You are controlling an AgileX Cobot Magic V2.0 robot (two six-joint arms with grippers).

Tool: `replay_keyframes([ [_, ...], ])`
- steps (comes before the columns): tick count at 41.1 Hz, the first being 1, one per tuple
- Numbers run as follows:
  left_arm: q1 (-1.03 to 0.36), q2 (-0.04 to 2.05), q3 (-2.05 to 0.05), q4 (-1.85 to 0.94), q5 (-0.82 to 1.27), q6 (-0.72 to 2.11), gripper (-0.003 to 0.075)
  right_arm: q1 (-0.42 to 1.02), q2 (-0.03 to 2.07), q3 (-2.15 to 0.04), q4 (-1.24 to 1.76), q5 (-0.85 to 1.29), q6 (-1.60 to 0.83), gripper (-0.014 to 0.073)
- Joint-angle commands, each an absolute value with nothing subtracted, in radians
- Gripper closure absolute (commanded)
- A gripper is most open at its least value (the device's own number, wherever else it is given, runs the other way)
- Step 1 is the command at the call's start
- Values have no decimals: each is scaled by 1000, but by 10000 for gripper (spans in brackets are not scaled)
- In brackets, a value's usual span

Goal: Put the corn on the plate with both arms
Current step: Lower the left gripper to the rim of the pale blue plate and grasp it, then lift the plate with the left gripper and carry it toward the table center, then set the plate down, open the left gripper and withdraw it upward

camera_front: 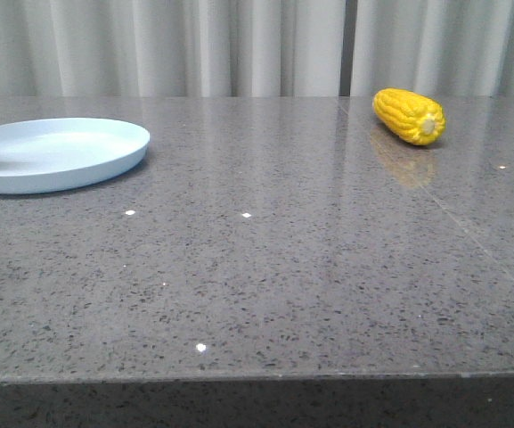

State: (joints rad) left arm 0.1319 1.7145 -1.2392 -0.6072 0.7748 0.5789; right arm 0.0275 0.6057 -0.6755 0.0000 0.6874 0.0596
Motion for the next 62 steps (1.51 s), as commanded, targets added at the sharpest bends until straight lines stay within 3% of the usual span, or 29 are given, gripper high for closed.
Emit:
replay_keyframes([
  [1, 106, 1661, -1323, -647, 841, 580, 741, 23, 613, -704, -17, 625, 48, 125],
  [9, -19, 1661, -1469, -647, 919, 564, 741, 23, 613, -704, -17, 625, 48, 125],
  [25, -311, 1784, -1538, -645, 737, 353, 741, 23, 613, -704, -17, 625, 48, 125],
  [41, -355, 1854, -1538, -611, 690, 312, 738, 23, 613, -704, -17, 625, 48, 125],
  [44, -355, 1854, -1538, -606, 700, 312, 704, 23, 613, -704, -17, 625, 48, 125],
  [53, -351, 1832, -1538, -600, 719, 312, 414, 23, 613, -704, -17, 625, 48, 125],
  [62, -361, 1666, -1538, -462, 742, 312, 398, 23, 613, -704, -17, 625, 48, 125],
])
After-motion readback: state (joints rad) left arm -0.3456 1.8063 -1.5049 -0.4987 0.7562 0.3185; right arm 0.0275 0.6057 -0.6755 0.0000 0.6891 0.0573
